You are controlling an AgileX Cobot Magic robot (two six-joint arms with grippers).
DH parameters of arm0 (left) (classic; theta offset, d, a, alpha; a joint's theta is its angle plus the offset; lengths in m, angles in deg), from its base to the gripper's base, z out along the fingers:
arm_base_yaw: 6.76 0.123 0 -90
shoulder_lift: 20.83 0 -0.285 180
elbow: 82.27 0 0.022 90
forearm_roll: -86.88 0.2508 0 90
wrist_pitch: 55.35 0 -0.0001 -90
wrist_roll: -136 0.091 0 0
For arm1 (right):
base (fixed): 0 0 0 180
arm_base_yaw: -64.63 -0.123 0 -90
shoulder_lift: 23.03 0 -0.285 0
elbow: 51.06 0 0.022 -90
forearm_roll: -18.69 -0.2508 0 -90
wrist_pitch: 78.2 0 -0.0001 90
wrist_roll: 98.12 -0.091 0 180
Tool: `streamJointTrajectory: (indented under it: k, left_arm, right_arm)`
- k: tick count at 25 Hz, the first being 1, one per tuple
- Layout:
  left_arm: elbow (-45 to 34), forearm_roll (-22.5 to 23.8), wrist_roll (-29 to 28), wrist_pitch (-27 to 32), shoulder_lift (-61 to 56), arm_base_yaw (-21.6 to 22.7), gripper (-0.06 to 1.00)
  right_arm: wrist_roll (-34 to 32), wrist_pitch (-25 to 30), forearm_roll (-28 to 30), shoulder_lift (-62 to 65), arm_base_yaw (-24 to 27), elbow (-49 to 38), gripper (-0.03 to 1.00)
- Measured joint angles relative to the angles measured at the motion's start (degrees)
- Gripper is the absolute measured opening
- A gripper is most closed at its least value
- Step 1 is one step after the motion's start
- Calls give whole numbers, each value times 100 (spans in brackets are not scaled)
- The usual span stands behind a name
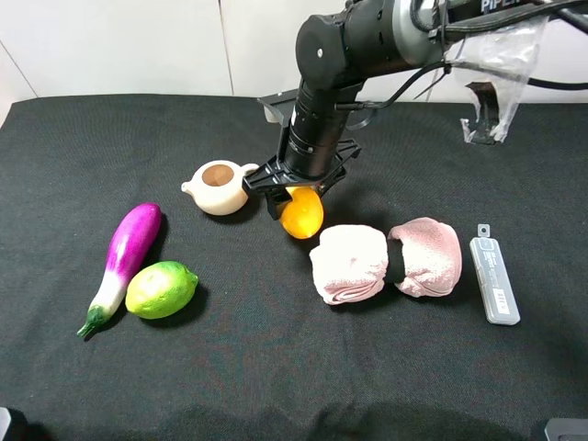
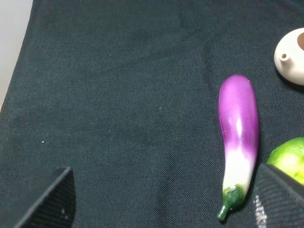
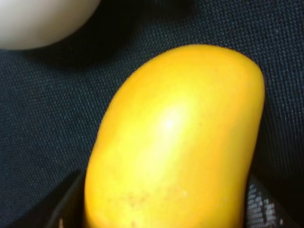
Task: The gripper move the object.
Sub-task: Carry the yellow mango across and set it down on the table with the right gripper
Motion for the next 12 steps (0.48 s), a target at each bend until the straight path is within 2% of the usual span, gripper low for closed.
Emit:
streamJointTrajectory:
  k: [12]
  left_arm:
    - [0, 0, 0, 0, 0, 0, 79]
  right_arm:
    - [6, -138, 6, -172, 0, 61, 47]
